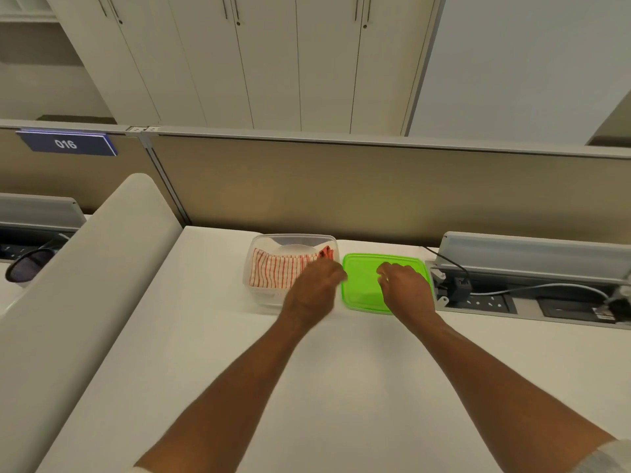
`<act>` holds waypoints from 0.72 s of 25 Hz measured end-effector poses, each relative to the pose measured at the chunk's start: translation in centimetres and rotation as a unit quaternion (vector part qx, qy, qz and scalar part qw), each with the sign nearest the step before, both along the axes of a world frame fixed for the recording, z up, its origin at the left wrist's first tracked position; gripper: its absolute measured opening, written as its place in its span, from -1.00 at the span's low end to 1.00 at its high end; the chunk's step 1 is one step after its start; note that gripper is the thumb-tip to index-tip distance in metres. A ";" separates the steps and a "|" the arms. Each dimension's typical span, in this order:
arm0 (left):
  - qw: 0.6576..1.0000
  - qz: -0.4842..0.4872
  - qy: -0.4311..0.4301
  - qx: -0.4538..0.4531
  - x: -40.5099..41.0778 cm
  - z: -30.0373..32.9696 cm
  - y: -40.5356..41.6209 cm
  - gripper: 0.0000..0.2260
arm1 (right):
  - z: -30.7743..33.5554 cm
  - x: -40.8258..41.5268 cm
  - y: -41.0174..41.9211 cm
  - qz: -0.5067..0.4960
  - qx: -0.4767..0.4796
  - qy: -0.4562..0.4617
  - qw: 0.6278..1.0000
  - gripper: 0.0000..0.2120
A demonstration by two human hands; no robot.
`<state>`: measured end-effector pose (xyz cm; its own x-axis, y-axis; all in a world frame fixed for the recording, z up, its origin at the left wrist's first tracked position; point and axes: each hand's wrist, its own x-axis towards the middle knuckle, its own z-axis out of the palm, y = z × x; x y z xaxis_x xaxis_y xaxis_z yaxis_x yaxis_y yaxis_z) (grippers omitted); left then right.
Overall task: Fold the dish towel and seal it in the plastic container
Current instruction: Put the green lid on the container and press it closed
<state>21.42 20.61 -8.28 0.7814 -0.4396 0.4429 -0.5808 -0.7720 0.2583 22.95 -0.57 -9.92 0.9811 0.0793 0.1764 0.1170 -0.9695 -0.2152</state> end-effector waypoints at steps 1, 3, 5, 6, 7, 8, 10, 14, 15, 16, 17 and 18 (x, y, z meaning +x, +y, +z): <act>0.999 -0.034 0.024 0.016 -0.9 -0.8 -1.7 -0.69 | -0.5 -0.6 -1.2 -0.009 -0.004 0.020 1.000 -0.78; 0.993 -0.051 0.089 0.064 -2.3 -2.6 -4.4 -0.66 | -1.6 -1.9 -3.2 -0.016 -0.027 0.057 0.998 -0.71; 0.986 -0.028 0.135 0.094 -2.8 -4.0 -6.5 -0.61 | -2.4 -2.9 -5.3 -0.023 -0.043 0.084 0.995 -0.65; 0.982 -0.011 0.152 0.113 -2.8 -4.5 -7.2 -0.58 | -2.7 -3.3 -6.0 -0.025 -0.048 0.094 0.994 -0.63; 0.977 0.007 0.163 0.136 -2.8 -4.7 -7.7 -0.57 | -3.0 -3.6 -6.7 -0.024 -0.054 0.105 0.993 -0.61; 0.973 0.026 0.166 0.157 -2.8 -5.0 -8.1 -0.58 | -3.2 -3.8 -7.2 -0.022 -0.060 0.116 0.991 -0.61; 0.967 0.060 0.160 0.187 -2.8 -5.2 -8.6 -0.65 | -3.5 -4.1 -7.9 -0.019 -0.060 0.131 0.989 -0.60; 0.962 0.085 0.153 0.208 -2.2 -5.4 -9.0 -0.73 | -3.9 -4.7 -8.9 -0.019 -0.038 0.132 0.990 -0.64; 0.963 0.086 0.146 0.210 -2.1 -5.3 -9.0 -0.74 | -4.0 -4.9 -9.2 -0.019 -0.037 0.129 0.991 -0.65; 0.965 0.088 0.131 0.209 -2.2 -5.2 -9.0 -0.77 | -4.0 -5.1 -9.6 -0.018 -0.037 0.125 0.991 -0.65; 0.968 0.084 0.110 0.207 -2.4 -4.9 -9.0 -0.80 | -3.9 -5.3 -9.9 -0.016 -0.036 0.116 0.992 -0.65; 0.970 0.071 0.090 0.215 -2.7 -4.8 -9.0 -0.82 | -3.8 -5.5 -10.2 -0.014 -0.034 0.104 0.994 -0.64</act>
<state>18.77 11.64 -13.09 0.8948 -0.4367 0.0931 -0.4369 -0.8993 -0.0189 17.47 -10.73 -13.72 0.9978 0.0563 -0.0354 0.0497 -0.9850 -0.1650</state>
